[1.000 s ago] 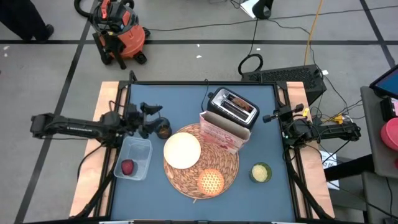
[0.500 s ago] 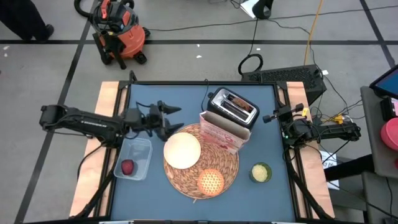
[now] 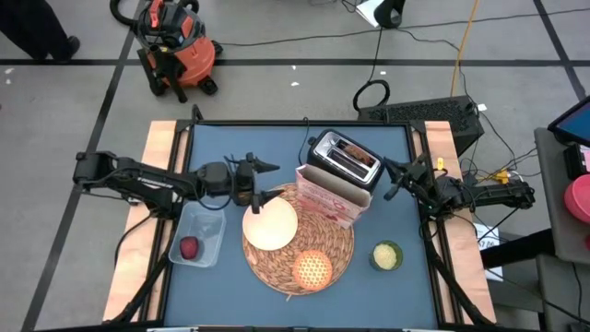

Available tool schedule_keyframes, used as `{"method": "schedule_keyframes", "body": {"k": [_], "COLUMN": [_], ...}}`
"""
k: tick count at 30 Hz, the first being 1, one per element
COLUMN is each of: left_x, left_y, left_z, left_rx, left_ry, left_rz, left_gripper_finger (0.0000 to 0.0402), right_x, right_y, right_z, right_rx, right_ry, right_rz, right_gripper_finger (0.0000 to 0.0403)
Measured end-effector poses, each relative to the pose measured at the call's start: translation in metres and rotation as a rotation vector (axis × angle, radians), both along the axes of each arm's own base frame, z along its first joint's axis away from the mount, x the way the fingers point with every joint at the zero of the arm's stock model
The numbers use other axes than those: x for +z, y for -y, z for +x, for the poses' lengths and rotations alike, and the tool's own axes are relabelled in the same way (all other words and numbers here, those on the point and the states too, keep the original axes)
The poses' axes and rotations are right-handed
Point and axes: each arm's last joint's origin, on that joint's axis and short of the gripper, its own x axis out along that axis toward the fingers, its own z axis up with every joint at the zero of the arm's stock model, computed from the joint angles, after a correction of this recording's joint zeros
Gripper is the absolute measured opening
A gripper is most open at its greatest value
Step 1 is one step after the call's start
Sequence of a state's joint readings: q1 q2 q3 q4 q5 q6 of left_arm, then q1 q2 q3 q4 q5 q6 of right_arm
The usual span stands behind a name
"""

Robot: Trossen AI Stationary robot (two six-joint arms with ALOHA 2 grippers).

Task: Arrange a breakfast setting
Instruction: Pour the cereal into the orange bowl

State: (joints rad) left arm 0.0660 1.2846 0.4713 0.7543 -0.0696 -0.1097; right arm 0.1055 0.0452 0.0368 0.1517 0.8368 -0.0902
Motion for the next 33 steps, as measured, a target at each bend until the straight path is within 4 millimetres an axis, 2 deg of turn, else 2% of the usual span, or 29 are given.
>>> {"method": "schedule_keyframes", "body": {"k": [6, 14, 26, 33], "left_x": [0.0, -0.001, -0.011, -0.019], "left_y": [-0.003, -0.017, -0.03, -0.032], "left_z": [0.0, 0.004, 0.066, 0.086], "left_rx": [0.007, -0.003, -0.179, -0.278], "left_ry": [-0.001, 0.023, -0.058, -0.087], "left_rz": [0.043, 0.055, 0.094, 0.06], "left_gripper_finger": [0.0392, 0.0392, 0.0392, 0.0392], "right_x": [0.0, -0.001, -0.001, -0.001], "right_y": [0.0, 0.0, 0.0, 0.0], "right_z": [0.0, 0.0, 0.0, 0.0], "right_rx": [0.0, -0.001, 0.0, 0.0], "right_ry": [-0.002, -0.005, -0.006, -0.006], "right_rz": [0.001, 0.0, 0.0, -0.001], "right_gripper_finger": [0.0, 0.0, 0.0, 0.0]}}
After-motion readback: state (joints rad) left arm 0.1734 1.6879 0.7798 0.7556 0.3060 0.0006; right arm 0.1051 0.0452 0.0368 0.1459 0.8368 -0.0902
